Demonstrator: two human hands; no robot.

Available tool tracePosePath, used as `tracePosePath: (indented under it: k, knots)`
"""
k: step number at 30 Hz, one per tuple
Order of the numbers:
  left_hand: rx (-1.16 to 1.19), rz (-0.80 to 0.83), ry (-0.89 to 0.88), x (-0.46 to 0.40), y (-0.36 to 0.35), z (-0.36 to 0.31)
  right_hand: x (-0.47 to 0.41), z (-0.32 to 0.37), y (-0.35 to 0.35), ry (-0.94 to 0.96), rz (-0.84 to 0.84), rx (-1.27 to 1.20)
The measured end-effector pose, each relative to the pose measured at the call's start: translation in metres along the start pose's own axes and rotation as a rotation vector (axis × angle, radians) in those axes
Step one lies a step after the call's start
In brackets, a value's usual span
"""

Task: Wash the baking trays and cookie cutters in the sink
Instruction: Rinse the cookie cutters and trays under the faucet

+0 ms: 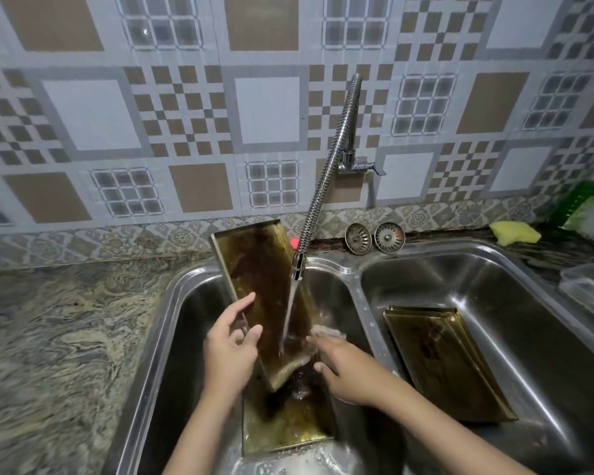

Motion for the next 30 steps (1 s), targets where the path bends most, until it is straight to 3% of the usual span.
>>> tracePosePath:
  k: [3,5,11,15,18,21,23,25,28,30]
  knots:
    - [-0.213,-0.019,-0.106,0.002,0.001,-0.008,-0.008,0.005,-0.003,0.013,-0.028,-0.043]
    - [-0.214,-0.007,-0.108,0.004,-0.002,-0.009,-0.013,0.011,-0.001,0.028,-0.057,-0.073]
    - [0.229,0.015,0.170,0.010,-0.010,0.005,-0.022,0.030,0.006,0.130,-0.111,-0.120]
    - [0.517,-0.022,0.465,0.021,-0.020,0.032,-0.053,0.004,0.035,-0.017,-0.150,0.105]
    - [0.570,-0.057,0.543,0.027,-0.025,0.041,-0.067,0.021,0.037,-0.006,-0.081,0.280]
    - [0.607,-0.102,0.577,0.023,-0.016,0.051,-0.045,0.064,0.004,0.250,0.141,0.305]
    - [0.601,-0.116,0.607,0.022,-0.006,0.059,-0.030,0.064,-0.004,0.320,0.262,0.323]
    - [0.573,-0.075,0.632,0.027,-0.006,0.063,-0.045,0.042,0.009,0.240,0.230,0.396]
    - [0.519,0.046,0.637,0.040,-0.028,0.057,-0.073,0.007,0.035,-0.051,0.066,0.381]
    - [0.503,0.080,0.617,0.040,-0.038,0.052,-0.069,0.021,0.027,-0.019,0.022,0.337]
Point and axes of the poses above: each hand's wrist, its own x-axis away from the middle knuckle, its own y-axis out of the back of the hand, z = x × y, the point moved 10 cm from there along -x, towards the middle knuckle, and after that the axes turned 6 degrees about -z, right-handed, at the moved point
